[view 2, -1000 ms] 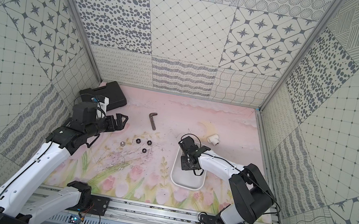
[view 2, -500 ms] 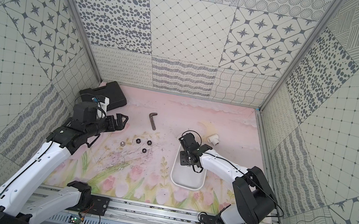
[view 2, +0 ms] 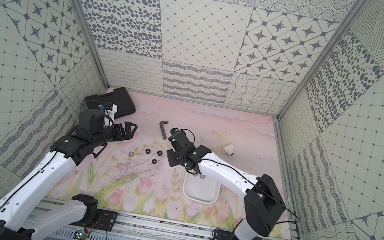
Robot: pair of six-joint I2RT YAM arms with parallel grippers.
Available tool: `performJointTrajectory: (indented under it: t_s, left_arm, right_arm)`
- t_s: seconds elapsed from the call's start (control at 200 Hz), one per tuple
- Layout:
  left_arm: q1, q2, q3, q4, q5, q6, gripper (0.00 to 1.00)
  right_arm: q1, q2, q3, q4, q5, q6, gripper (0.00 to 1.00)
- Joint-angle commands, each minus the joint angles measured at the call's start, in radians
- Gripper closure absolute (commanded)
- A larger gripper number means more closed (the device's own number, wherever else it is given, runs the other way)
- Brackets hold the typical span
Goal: Put the nuts on the desktop into the storage box
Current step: Pick up the nut from the center of the board.
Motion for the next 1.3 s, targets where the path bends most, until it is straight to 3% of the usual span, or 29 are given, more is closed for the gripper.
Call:
performJointTrajectory:
  t_s: [0.0,0.355,0.876,1.296]
  left_arm:
    - [-0.002,0.0,-0.004,0.022,-0.007,0.001,0.01]
    - [-0.003,-0.007,-0.008,0.025,-0.014,0.002,0.01]
    - [-0.002,-0.011,-0.012,0.028,-0.014,0.004,0.01]
    - [-0.002,-0.023,-0.011,0.024,-0.02,0.006,0.01]
  right_arm:
    - [0.023,0.121,0.072,0.051,-0.041,-0.024,0.48]
    - [0.05,0.337,0.216,0.068,-0.076,-0.026,0.44]
    - [0.075,0.453,0.298,0.05,-0.076,-0.038,0.44]
    - [0.083,0.492,0.325,0.041,-0.081,-0.05,0.54]
